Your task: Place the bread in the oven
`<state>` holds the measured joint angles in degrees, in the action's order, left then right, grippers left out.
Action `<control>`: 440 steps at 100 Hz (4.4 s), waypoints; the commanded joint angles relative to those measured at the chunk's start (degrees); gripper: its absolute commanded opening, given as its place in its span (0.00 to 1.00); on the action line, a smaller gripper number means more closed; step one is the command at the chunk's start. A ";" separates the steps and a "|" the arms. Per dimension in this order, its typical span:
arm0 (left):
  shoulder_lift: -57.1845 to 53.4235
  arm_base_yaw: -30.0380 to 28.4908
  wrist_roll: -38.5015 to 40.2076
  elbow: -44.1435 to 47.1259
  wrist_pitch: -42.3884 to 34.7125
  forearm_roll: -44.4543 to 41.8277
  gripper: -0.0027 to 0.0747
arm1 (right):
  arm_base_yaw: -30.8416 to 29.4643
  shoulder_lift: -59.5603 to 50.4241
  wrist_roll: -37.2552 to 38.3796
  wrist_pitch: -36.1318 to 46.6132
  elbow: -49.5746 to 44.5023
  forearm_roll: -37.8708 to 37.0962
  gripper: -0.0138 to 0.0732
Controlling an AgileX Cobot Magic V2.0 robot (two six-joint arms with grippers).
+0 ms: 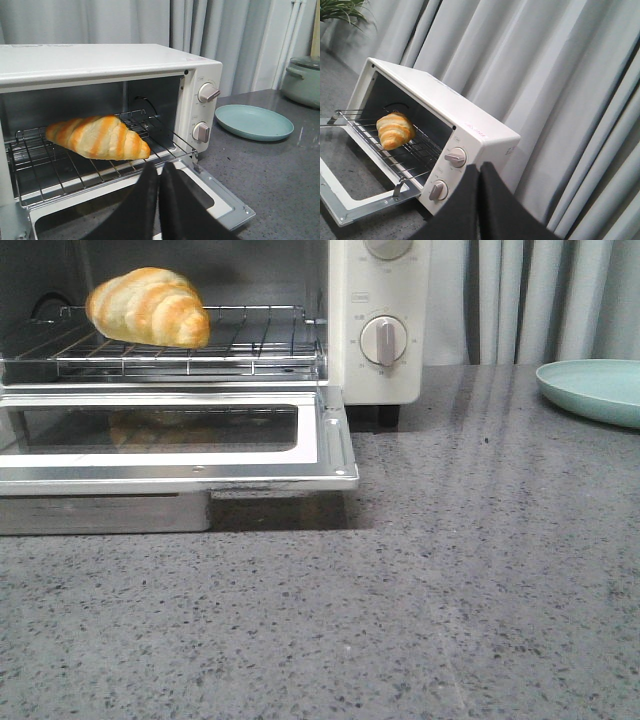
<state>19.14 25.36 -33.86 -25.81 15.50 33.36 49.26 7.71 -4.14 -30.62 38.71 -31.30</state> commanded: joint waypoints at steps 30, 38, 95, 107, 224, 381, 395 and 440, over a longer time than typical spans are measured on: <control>0.89 0.39 0.11 -1.50 -3.59 1.25 0.01 | -0.34 0.61 -0.36 1.94 1.22 -1.90 0.09; 0.89 0.39 0.11 -1.50 -3.59 1.25 0.01 | -0.34 0.61 -0.36 1.94 1.22 -1.90 0.09; -7.46 0.15 0.21 9.86 -6.91 -13.63 0.01 | -0.34 0.61 -0.36 1.94 1.22 -1.90 0.09; -12.04 0.15 4.65 15.47 -15.88 -22.46 0.01 | -0.34 0.61 -0.36 1.94 1.22 -1.90 0.09; -21.03 -18.18 24.40 27.17 0.62 -31.52 0.01 | -0.34 0.61 -0.36 1.94 1.22 -1.90 0.09; -21.03 -18.18 24.40 27.17 0.62 -31.52 0.01 | -21.69 4.69 13.62 17.18 -23.78 2.55 0.09; -21.03 -18.18 24.40 27.17 0.62 -31.52 0.01 | -30.97 4.57 13.62 26.77 -30.62 16.49 0.09; -21.03 -18.18 24.40 27.17 0.62 -31.52 0.01 | -40.65 -8.35 13.62 19.45 -39.94 18.98 0.09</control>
<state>-0.23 7.35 -9.99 -0.10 19.35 1.17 9.05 1.36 9.30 -10.23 -0.61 -12.39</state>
